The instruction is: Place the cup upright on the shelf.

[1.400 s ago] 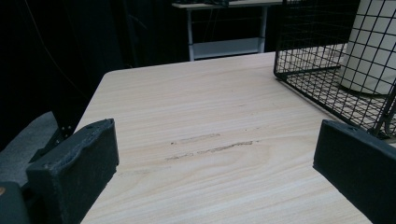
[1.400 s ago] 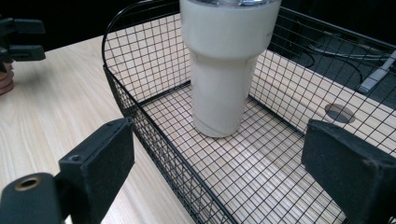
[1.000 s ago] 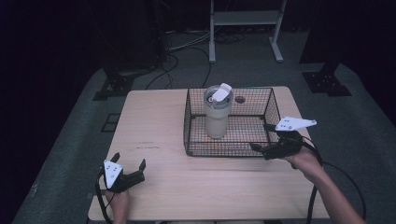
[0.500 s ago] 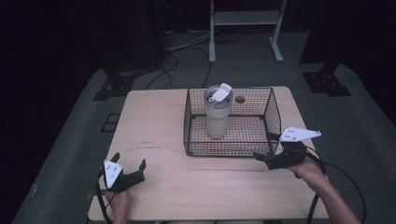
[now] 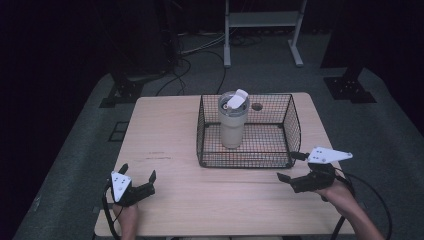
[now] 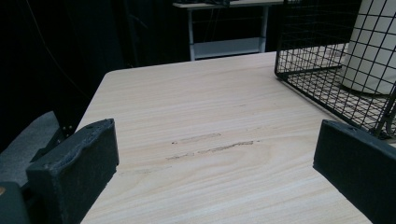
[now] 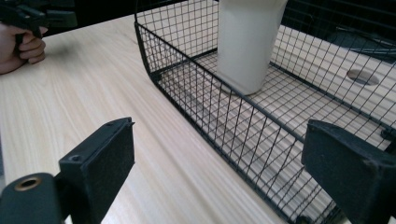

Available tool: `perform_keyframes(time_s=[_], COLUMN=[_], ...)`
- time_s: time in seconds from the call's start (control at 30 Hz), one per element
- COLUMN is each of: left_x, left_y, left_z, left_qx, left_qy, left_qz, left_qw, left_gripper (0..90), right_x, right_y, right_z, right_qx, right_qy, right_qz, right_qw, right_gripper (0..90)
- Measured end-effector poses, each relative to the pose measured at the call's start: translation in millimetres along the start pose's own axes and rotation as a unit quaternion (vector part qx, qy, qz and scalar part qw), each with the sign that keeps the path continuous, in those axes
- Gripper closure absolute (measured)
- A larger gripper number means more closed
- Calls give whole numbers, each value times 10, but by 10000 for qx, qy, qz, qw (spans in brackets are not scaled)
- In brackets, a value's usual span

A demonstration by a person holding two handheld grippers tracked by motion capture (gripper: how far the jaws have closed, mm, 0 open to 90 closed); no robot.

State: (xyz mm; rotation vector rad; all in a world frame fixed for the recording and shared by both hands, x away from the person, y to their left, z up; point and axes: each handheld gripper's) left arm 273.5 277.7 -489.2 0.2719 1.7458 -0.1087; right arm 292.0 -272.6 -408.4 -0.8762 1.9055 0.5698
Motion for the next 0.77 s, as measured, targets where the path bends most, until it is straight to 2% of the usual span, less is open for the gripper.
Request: perform_keyframes(time_s=[0.57, 0.63, 0.77], left_x=[0, 0, 0], left_y=[4, 3, 2], left_z=[2, 2, 6], left_qx=[-3, -7, -8], left_qy=[6, 4, 9], left_qz=[3, 5, 3], left_qw=[10000, 10000, 10000], left_gripper=[0, 0, 0], right_x=[419, 482, 606], right_y=[14, 27, 43], right_z=[-204, -213, -244], right_qx=[206, 300, 421], right_qy=[-48, -35, -66], right_qz=[381, 293, 428], right_qw=[9990, 9991, 9982], right_gripper=[89, 89, 89])
Point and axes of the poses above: each handheld gripper's, and its own axes: z roughly forward along the jaws, x roughly out of its underside, y roughly to its left
